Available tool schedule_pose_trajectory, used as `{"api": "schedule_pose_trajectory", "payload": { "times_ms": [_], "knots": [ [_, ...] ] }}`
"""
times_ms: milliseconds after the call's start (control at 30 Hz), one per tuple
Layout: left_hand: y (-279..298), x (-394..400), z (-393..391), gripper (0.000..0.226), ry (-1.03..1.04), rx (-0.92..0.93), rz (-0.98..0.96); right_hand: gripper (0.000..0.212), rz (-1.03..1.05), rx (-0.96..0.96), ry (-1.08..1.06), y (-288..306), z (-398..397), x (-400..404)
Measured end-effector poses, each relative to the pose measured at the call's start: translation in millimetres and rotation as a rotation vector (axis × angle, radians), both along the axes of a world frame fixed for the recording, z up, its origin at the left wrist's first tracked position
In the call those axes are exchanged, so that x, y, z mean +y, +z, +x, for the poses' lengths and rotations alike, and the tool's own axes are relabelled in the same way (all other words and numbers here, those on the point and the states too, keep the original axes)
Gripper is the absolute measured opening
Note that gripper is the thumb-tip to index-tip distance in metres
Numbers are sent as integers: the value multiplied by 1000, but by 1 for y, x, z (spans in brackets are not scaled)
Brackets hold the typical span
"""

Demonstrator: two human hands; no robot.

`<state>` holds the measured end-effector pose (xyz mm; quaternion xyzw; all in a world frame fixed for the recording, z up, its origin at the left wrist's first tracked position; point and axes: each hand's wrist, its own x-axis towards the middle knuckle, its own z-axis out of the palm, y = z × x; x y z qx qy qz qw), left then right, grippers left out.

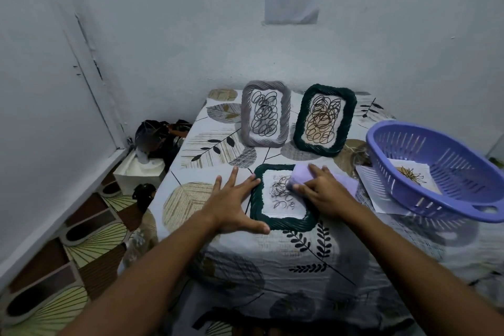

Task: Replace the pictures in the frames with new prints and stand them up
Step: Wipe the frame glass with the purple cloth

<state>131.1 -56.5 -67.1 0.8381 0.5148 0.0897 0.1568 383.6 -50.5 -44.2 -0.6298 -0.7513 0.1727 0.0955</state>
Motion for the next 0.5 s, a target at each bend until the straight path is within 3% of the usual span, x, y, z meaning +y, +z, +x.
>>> {"api": "schedule_pose_trajectory", "payload": {
  "times_ms": [233, 500],
  "knots": [
    [2, -1, 0, 123, 10, 28, -7, 51, 89, 10, -105, -15, -5, 38],
    [2, -4, 2, 121, 27, 2, -1, 46, 135, 97, -31, -30, -2, -17]
  ]
}}
